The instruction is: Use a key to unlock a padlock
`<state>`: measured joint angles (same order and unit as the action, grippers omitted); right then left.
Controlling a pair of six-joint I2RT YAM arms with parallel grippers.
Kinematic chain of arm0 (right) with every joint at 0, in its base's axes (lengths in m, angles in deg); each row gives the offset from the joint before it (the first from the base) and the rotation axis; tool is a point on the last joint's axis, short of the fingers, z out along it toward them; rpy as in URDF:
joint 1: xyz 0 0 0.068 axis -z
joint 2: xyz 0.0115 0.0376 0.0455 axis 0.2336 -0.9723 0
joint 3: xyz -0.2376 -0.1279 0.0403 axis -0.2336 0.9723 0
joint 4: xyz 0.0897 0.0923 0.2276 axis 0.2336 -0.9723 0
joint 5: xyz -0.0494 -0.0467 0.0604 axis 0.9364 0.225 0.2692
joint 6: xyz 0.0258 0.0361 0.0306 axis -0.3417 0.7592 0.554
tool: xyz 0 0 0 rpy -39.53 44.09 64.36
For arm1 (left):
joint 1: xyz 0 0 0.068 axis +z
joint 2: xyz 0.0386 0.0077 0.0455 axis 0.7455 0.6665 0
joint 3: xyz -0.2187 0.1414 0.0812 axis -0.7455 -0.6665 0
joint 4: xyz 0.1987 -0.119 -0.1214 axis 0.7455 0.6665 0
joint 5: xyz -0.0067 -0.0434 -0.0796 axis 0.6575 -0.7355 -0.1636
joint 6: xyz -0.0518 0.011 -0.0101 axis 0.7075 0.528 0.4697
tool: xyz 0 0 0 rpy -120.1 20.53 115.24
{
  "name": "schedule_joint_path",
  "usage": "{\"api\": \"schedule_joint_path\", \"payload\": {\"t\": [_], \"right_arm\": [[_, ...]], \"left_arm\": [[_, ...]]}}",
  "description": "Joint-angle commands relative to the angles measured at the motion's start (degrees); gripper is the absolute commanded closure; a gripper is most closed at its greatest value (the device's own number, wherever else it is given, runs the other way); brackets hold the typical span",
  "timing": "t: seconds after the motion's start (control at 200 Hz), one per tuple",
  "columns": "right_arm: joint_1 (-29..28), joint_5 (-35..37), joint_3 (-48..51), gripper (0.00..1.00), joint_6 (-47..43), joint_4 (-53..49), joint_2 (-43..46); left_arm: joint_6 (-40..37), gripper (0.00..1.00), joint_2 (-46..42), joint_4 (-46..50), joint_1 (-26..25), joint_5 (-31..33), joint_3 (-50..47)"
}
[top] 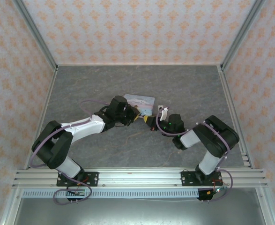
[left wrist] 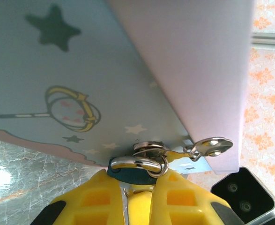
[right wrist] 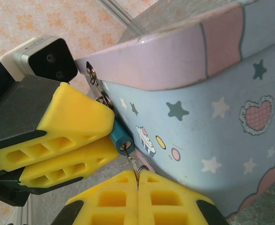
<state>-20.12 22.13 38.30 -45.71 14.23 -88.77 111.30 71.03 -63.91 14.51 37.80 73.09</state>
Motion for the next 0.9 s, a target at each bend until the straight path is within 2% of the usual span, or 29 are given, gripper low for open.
{"api": "schedule_joint_path", "payload": {"t": [0.0,0.215,0.58,0.896], "right_arm": [[-0.68,-0.21,-1.65,1.00,0.76,5.14,-2.13],[-0.65,0.03,-1.86,1.00,1.95,7.93,-4.74],[0.10,3.65,1.53,1.00,-0.16,5.62,-0.08],[0.67,1.38,1.22,1.00,0.20,6.13,0.48]], "left_arm": [[1.08,0.88,-3.14,-4.32,-0.41,-1.42,0.07],[1.85,0.88,-3.86,-5.13,-0.41,-1.44,-0.12],[1.60,0.89,-4.13,-4.53,-0.38,-0.78,-1.04],[1.12,0.89,-4.13,-3.56,-0.33,-0.56,-0.82]]}}
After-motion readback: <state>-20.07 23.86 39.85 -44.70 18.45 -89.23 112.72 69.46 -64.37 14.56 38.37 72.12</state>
